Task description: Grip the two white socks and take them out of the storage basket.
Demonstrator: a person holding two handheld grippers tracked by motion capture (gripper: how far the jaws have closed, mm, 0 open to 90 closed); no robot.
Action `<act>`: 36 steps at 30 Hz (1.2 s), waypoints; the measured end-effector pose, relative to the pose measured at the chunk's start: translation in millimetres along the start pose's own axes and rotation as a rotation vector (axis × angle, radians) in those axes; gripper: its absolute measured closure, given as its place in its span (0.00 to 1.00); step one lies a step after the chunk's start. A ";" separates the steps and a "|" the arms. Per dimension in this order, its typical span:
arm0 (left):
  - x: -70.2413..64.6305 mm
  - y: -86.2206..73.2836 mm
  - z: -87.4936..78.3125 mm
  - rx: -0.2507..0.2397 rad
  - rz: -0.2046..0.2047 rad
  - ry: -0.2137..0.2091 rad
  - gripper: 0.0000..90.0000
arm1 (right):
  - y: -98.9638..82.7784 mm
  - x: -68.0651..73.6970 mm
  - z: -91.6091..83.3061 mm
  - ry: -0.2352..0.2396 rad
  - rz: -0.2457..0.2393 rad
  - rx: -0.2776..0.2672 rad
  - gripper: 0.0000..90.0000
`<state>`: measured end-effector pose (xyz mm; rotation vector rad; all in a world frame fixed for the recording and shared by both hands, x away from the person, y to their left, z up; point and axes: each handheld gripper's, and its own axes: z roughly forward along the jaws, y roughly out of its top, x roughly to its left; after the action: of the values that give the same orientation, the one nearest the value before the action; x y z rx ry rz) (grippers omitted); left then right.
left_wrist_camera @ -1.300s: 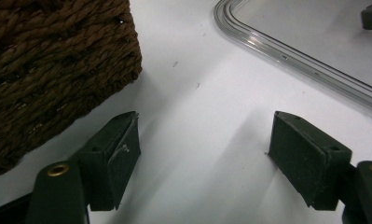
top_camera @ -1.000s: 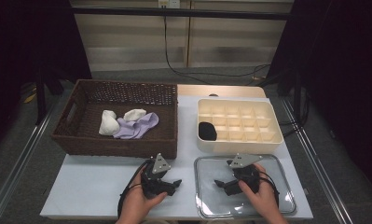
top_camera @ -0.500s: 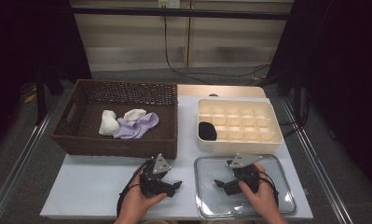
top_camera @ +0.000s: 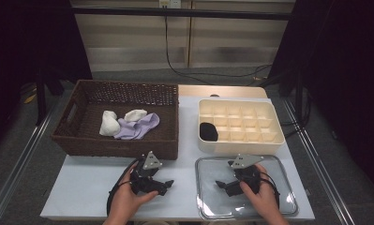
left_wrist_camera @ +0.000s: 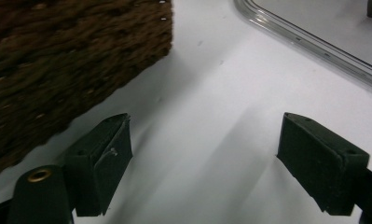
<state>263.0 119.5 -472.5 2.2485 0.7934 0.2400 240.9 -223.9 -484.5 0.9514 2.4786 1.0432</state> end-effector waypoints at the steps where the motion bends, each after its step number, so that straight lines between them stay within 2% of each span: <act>1: 2.1 -0.6 -2.3 -0.001 -0.004 -0.001 0.19 | 0.0 0.0 0.0 0.000 0.000 0.000 0.14; 5: 11.1 -3.0 -10.6 0.002 -0.041 -0.006 0.18 | 0.0 -0.1 0.1 0.000 -0.001 -0.001 0.14; 7: 15.7 -3.6 -15.6 0.010 -0.040 -0.005 0.18 | 0.0 0.0 0.0 0.000 -0.001 0.000 0.14; 9: 19.0 -4.2 -18.3 0.007 -0.064 -0.004 0.17 | 0.0 0.0 0.0 0.000 0.000 0.000 0.14; 18: 29.8 -0.7 -28.5 0.045 -0.066 0.001 0.18 | 0.0 0.0 0.0 0.000 -0.001 0.000 0.14; 20: 32.6 -0.5 -30.0 0.038 -0.076 0.001 0.18 | 0.0 0.0 0.0 -0.001 -0.001 -0.001 0.14; 26: 38.7 0.1 -35.9 0.062 -0.078 0.015 0.19 | -0.1 0.0 0.0 -0.001 -0.001 -0.001 0.14; 30: 42.3 1.0 -40.7 0.065 -0.086 0.009 0.20 | 0.0 0.0 0.0 0.000 0.000 0.000 0.14; 36: 48.4 5.6 -48.2 0.088 -0.080 0.013 0.20 | 0.0 -0.1 0.0 0.000 -0.002 -0.001 0.14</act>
<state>285.3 173.8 -437.0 2.2931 0.9146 0.1852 241.0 -224.0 -484.5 0.9491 2.4785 1.0433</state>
